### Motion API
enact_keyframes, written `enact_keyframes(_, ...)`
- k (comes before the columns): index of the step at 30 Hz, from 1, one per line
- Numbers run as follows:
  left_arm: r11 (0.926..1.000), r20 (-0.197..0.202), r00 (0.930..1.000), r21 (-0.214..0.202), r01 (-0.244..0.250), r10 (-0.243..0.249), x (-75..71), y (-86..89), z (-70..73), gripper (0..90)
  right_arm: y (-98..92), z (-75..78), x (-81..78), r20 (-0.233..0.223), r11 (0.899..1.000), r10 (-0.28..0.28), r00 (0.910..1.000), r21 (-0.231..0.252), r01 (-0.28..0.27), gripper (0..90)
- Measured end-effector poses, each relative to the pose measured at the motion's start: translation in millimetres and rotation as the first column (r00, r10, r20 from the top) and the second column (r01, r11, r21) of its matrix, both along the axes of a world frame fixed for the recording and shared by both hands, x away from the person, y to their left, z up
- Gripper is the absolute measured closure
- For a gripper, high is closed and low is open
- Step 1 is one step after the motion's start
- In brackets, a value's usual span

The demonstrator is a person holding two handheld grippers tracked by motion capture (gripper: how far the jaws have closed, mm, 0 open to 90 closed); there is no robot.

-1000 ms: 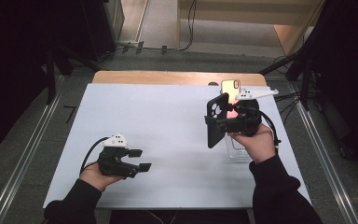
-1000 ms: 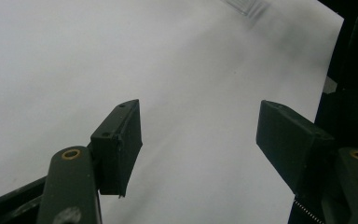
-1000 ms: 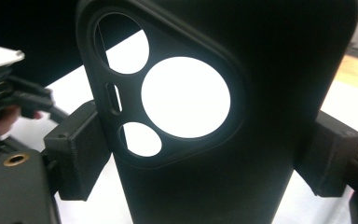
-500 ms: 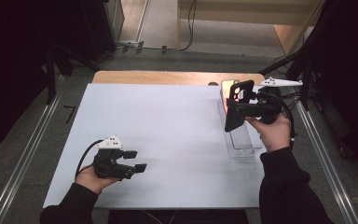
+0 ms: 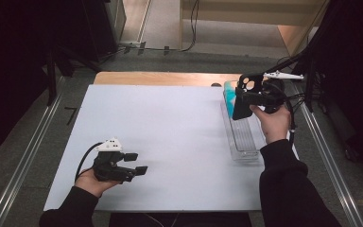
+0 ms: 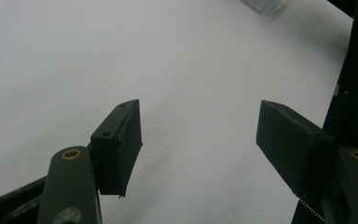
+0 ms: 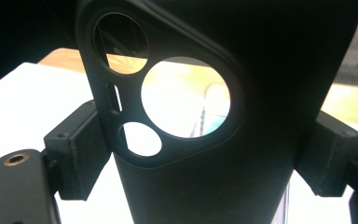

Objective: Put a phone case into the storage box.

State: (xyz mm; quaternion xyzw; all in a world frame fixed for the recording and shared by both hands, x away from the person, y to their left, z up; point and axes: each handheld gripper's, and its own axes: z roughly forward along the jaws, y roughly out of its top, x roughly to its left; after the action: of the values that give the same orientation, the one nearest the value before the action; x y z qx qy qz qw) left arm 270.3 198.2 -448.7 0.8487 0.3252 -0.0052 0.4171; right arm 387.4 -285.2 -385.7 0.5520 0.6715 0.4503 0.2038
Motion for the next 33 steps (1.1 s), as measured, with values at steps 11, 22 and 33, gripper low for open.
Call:
enact_keyframes(11,1.0000,0.000,1.0000,-0.001,0.006,-0.006,1.3,-0.2,-0.2,31.8,8.3,-39.1,33.1,-0.095,0.997,-0.057,0.9938,-0.057,0.052,13.1)
enact_keyframes(22,0.9999,-0.002,0.9999,-0.007,0.010,-0.010,4.2,-1.2,-1.2,31.8,14.1,-72.0,61.3,-0.111,0.995,-0.097,0.9891,-0.049,0.092,11.4)
enact_keyframes(33,0.9998,-0.005,0.9998,-0.007,0.017,-0.017,5.1,-1.7,-2.0,31.8,7.4,-67.7,63.9,-0.102,0.997,-0.076,0.9918,-0.007,0.076,0.0)
